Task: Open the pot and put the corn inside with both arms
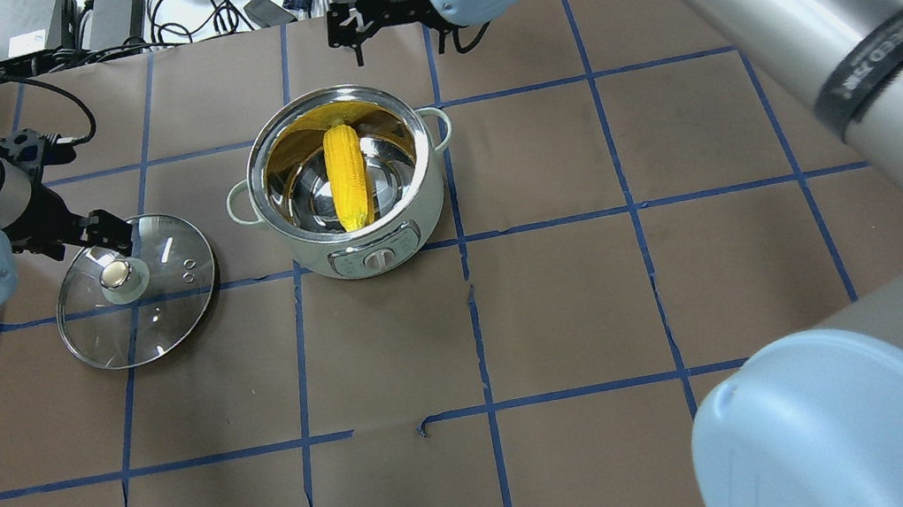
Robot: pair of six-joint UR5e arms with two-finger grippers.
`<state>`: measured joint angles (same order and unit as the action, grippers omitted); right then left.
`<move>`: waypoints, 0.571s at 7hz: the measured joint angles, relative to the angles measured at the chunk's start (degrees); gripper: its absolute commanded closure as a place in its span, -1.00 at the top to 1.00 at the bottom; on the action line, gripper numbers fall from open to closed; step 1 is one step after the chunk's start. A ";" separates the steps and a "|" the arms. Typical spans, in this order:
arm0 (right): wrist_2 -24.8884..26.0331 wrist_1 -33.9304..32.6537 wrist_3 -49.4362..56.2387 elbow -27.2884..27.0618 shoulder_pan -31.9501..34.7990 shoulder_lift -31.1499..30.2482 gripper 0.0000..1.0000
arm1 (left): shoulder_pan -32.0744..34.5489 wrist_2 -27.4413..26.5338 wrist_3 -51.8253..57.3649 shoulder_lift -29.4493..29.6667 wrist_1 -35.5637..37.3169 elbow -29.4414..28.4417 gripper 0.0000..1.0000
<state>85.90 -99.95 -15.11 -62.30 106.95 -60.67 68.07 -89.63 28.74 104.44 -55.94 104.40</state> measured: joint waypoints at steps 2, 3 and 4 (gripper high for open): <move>-0.11 8.55 7.19 -5.20 -6.59 -9.36 1.00 | 0.71 0.95 -0.64 -4.39 -16.88 -8.72 1.00; 0.17 9.80 9.83 -10.06 -8.87 -15.04 1.00 | 0.85 1.16 -1.54 -6.11 -23.75 -12.57 1.00; 1.10 9.94 11.31 -14.79 -9.91 -20.36 0.95 | 0.89 1.05 -2.52 -7.82 -29.47 -15.51 1.00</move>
<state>87.00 -90.01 -3.80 -77.09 97.05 -81.03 68.96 -88.58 26.21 96.62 -85.41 88.89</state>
